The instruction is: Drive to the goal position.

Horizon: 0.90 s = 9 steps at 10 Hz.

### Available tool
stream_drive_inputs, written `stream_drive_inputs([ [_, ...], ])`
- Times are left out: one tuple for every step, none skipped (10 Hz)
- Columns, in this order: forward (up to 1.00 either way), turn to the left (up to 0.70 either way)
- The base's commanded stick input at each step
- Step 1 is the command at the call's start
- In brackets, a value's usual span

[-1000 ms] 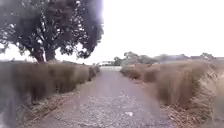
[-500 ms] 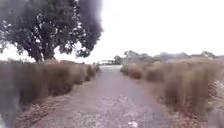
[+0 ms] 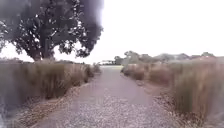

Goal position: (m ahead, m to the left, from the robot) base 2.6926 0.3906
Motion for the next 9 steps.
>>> stream_drive_inputs([
  [0.5, 0.0],
  [0.5, 0.0],
  [0.5, 0.0],
  [0.5, 0.0],
  [0.5, 0.0],
  [0.5, 0.0],
  [0.5, 0.0],
  [0.5, 0.0],
  [0.5, 0.0],
])
